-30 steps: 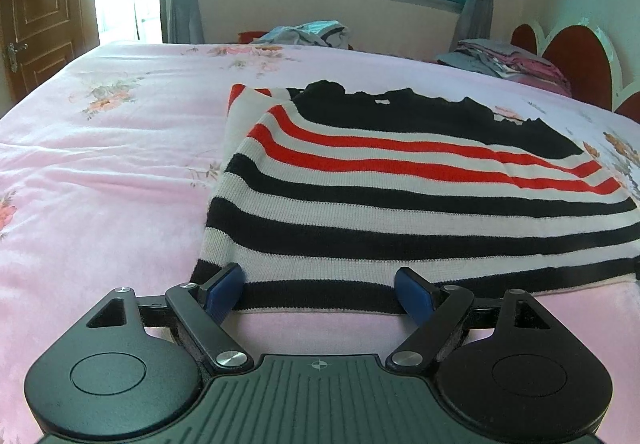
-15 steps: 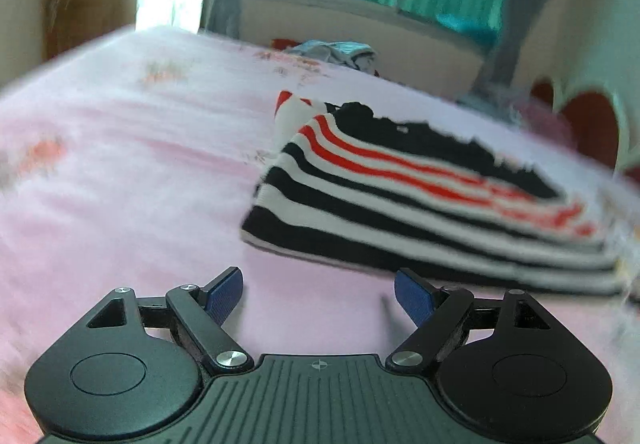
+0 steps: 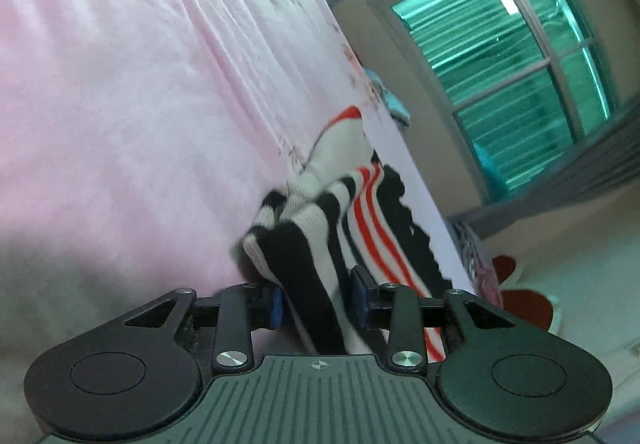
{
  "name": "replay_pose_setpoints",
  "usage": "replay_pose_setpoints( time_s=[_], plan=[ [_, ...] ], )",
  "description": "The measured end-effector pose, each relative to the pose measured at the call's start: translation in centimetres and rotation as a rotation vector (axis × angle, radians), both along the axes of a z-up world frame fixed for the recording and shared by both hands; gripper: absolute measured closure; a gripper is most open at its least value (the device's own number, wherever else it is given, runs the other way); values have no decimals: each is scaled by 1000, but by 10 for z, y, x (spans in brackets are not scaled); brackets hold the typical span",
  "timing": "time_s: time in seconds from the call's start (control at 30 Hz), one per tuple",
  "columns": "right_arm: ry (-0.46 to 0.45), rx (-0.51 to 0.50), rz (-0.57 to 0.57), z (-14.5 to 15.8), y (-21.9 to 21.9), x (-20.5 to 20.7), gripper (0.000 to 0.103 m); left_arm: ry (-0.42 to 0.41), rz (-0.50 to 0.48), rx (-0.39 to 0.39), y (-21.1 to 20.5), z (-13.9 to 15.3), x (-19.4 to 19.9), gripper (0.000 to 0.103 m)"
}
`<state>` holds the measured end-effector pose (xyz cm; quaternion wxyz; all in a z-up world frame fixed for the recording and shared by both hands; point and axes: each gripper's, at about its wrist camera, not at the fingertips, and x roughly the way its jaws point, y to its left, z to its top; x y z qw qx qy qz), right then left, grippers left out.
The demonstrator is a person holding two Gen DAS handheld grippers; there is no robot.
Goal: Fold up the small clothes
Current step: 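Grasp the striped side edge of the sweater with both tools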
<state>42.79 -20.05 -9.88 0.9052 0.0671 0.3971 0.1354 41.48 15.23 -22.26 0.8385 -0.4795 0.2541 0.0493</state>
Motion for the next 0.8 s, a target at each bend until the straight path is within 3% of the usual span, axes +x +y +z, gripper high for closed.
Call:
replay_pose_setpoints(
  time_s=[0.33,0.4,0.53,0.63,0.7,0.8],
  plan=[
    [29,18,24,-7,52,54,99,17,-22,-97,12,-5,49,69],
    [31,14,29,-6,56,56,99,12,-32,-77,11,-5,52,83],
    [29,-18,55,-7,64,58,99,-75,-49,-59,5,10,44,84],
    [85,-84,51,-28,70,65,103,17,-45,-57,9,-3,55,84],
    [82,-67,35,-28,70,66,103,15,-40,-115,14,-9,57,84],
    [82,-73,43,-27,69,65,103,-2,-66,-69,7,3,60,84]
  ],
)
